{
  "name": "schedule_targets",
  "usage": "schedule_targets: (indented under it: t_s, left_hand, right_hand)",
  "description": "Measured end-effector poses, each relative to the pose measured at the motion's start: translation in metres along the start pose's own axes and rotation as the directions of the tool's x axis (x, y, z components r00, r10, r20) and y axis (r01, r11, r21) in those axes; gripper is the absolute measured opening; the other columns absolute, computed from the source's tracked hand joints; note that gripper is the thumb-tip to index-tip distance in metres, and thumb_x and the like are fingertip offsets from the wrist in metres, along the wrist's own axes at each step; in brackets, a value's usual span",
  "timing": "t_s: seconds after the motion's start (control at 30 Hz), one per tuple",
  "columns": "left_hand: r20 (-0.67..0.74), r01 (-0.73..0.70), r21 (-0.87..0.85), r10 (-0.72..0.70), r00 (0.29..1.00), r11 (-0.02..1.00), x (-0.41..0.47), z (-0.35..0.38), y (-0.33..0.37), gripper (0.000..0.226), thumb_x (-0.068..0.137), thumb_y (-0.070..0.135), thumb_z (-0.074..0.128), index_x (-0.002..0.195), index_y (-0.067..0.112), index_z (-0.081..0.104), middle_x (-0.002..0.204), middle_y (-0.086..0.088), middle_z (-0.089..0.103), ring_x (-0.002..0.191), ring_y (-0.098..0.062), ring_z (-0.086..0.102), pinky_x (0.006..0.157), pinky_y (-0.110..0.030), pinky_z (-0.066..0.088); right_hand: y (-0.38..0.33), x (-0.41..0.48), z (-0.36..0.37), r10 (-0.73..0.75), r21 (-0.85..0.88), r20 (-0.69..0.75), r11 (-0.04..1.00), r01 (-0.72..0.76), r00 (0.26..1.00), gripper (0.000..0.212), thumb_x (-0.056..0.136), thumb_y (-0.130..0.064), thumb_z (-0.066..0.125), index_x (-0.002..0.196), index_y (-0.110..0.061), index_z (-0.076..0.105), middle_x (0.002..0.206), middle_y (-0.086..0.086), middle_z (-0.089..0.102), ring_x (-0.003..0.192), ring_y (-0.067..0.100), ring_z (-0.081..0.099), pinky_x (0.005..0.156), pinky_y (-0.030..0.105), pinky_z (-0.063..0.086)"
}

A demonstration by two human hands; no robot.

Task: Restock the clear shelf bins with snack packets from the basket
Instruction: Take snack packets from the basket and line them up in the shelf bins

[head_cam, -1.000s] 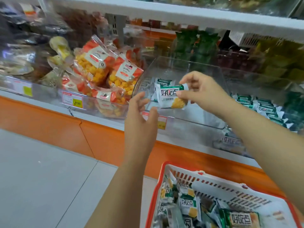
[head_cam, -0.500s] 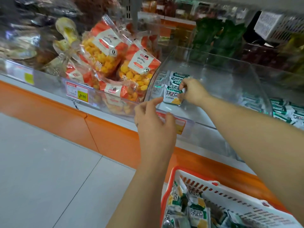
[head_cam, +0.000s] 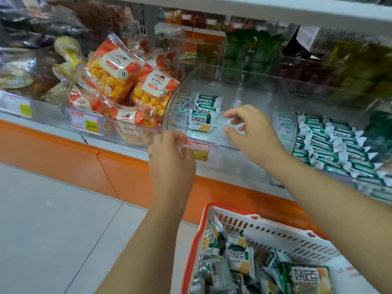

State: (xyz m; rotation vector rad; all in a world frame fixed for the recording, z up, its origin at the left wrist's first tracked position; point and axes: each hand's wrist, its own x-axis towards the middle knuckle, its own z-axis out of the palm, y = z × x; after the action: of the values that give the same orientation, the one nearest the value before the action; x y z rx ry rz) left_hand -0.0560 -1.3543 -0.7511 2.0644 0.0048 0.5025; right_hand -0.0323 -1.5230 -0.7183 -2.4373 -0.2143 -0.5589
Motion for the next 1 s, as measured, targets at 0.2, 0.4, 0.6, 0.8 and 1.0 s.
schedule_targets:
  t_s: [0.2,0.4,0.6,0.8,1.0]
  left_hand:
    - [0.228,-0.048,0.168,0.009,0.974,0.985,-0.021,-0.004,-0.004,0.02,0.087,0.01,0.053,0.104,0.018,0.061,0.112,-0.005,0.056,0.102,-0.027,0.053,0.087,-0.039,0.044]
    - [0.754,-0.199,0.271,-0.079,0.652,0.942,-0.056,0.01,-0.021,0.03,0.093,0.012,0.051,0.122,0.013,0.059,0.126,-0.006,0.057,0.109,-0.021,0.055,0.092,-0.03,0.044]
    - [0.857,-0.329,0.507,-0.425,0.293,0.797,-0.063,0.004,-0.051,0.047,0.097,0.027,0.048,0.143,0.02,0.039,0.147,-0.003,0.04,0.131,-0.021,0.041,0.108,-0.033,0.034]
    - [0.877,-0.282,0.445,-0.348,0.332,0.85,-0.052,0.009,-0.038,0.047,0.098,0.025,0.047,0.144,0.021,0.037,0.147,-0.002,0.041,0.132,-0.02,0.041,0.107,-0.033,0.035]
    - [0.876,-0.244,0.417,-0.315,0.366,0.876,-0.047,0.008,-0.034,0.047,0.098,0.025,0.047,0.144,0.023,0.036,0.147,-0.002,0.04,0.128,-0.021,0.044,0.099,-0.03,0.037]
  right_hand:
    - [-0.001,-0.118,-0.02,-0.074,-0.006,-0.044,0.997,0.074,0.996,0.011,0.086,-0.009,0.06,0.095,-0.013,0.066,0.088,-0.009,0.058,0.078,-0.002,0.05,0.075,0.007,0.039]
    - [0.054,-0.199,0.028,0.347,-0.075,0.345,0.936,-0.343,0.872,0.013,0.091,-0.015,0.056,0.102,-0.019,0.063,0.096,-0.005,0.062,0.085,0.012,0.056,0.077,0.028,0.046]
    - [0.076,-0.225,0.072,0.467,-0.174,0.564,0.874,-0.454,0.681,0.034,0.094,-0.021,0.054,0.128,-0.026,0.052,0.142,-0.002,0.034,0.128,0.019,0.04,0.102,0.03,0.035]
    - [0.076,-0.205,0.107,0.32,-0.164,0.648,0.945,-0.284,0.691,0.048,0.09,-0.009,0.053,0.136,-0.022,0.049,0.158,-0.005,0.006,0.144,0.021,0.012,0.115,0.036,0.022]
    - [0.077,-0.198,0.106,0.396,-0.096,0.578,0.901,-0.422,0.714,0.038,0.1,-0.014,0.039,0.136,-0.022,0.05,0.145,0.004,0.036,0.13,0.022,0.038,0.102,0.03,0.033]
